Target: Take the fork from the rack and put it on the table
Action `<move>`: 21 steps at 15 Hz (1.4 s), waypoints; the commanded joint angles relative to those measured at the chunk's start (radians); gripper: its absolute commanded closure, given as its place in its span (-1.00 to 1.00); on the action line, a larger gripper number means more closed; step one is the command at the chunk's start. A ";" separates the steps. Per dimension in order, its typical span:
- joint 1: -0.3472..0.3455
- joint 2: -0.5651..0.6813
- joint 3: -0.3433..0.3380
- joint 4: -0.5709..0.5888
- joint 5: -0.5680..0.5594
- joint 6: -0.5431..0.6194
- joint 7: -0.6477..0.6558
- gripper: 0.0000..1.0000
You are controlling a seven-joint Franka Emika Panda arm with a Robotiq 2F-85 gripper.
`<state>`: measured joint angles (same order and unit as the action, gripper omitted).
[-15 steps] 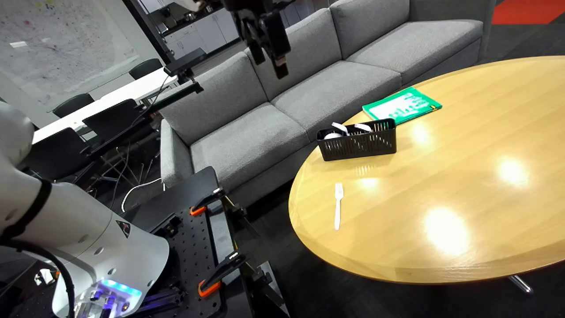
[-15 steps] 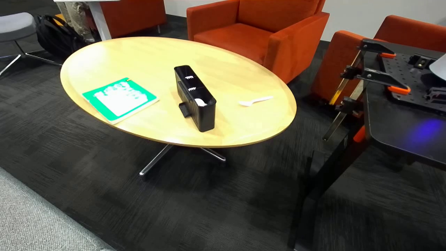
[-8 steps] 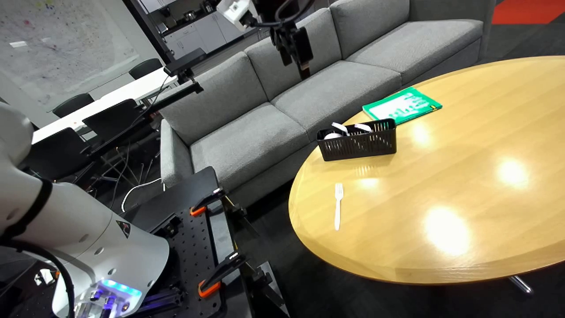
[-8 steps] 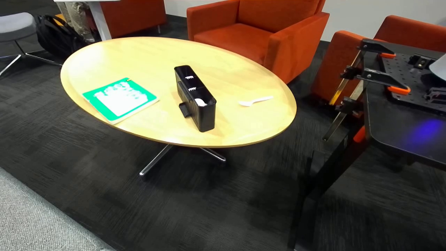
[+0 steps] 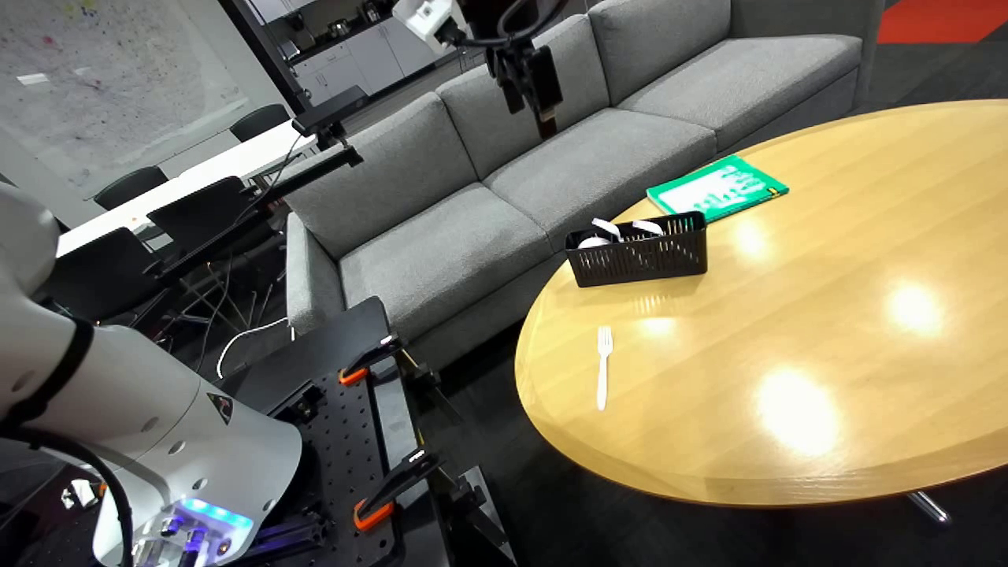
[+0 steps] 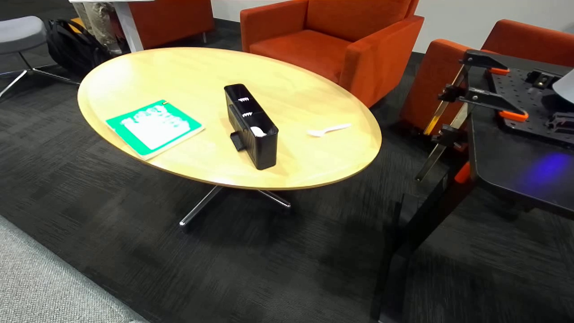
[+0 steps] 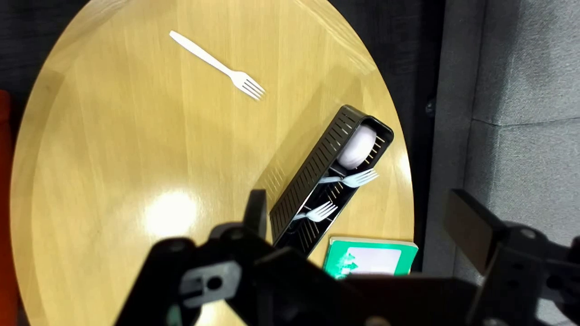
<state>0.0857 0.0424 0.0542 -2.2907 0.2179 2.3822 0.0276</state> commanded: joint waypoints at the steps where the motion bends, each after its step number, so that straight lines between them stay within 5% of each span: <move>1: -0.002 0.065 0.008 0.019 0.023 0.036 0.086 -1.00; 12: 0.046 0.490 0.048 0.190 0.242 0.430 0.464 -1.00; 16: 0.082 0.623 0.046 0.334 0.246 0.430 0.548 -1.00; 17: 0.074 0.568 0.041 0.254 0.228 0.430 0.518 -1.00; 21: 0.079 0.596 0.040 0.277 0.228 0.430 0.523 -1.00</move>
<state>0.1612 0.6394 0.0975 -2.0150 0.4435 2.8158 0.5505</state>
